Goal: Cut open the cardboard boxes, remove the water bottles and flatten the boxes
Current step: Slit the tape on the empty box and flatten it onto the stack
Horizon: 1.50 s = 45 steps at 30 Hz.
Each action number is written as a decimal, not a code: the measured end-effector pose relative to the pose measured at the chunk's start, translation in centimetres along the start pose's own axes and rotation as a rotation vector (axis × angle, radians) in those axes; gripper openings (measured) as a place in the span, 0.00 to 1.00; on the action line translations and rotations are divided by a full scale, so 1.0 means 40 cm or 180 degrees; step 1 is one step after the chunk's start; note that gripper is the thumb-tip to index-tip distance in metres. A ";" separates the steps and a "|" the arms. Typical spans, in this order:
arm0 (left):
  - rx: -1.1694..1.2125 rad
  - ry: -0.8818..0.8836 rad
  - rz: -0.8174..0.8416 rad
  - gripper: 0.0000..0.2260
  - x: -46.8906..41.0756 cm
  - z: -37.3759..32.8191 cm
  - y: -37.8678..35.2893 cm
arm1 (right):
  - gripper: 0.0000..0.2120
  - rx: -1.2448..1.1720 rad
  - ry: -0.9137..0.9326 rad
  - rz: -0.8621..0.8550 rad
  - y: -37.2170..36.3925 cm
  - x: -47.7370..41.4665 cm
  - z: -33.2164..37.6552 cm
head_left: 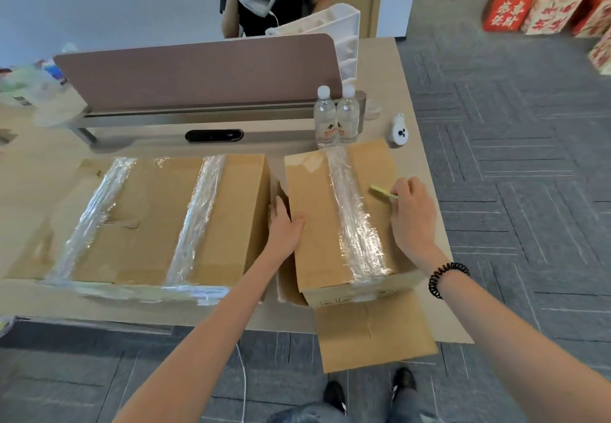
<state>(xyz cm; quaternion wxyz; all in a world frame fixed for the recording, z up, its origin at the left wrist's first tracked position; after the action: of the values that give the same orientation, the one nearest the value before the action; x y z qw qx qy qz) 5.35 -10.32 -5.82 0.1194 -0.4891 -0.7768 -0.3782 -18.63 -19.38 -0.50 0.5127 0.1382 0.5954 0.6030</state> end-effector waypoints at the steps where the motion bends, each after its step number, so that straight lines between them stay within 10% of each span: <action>1: -0.0138 -0.0174 -0.0127 0.34 -0.005 -0.010 0.006 | 0.07 -0.0085 0.0005 0.0002 -0.002 -0.008 0.010; 12: -0.1556 -0.1495 -0.0564 0.25 -0.107 -0.203 -0.027 | 0.09 -0.2285 -0.0886 0.0608 -0.116 -0.176 0.039; 45: -0.2234 -0.1934 -0.1216 0.23 -0.206 -0.223 -0.054 | 0.09 -0.0446 -0.0213 0.1221 -0.149 -0.358 0.120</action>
<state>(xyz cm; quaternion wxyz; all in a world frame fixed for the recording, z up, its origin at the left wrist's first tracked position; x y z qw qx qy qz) 5.92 -22.63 -5.29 -0.3553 -0.4369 -0.6781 -0.4724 -5.96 -29.22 1.93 0.4164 0.2329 0.4974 0.7246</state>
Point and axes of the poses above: each hand's wrist, its own x-axis away from the middle knuckle, its own y-axis out of the back of the hand, z = x × y, the point moved 7 cm from there along -x, towards the middle knuckle, and after that the axes turned 15 degrees about y, right-handed, at the moved point
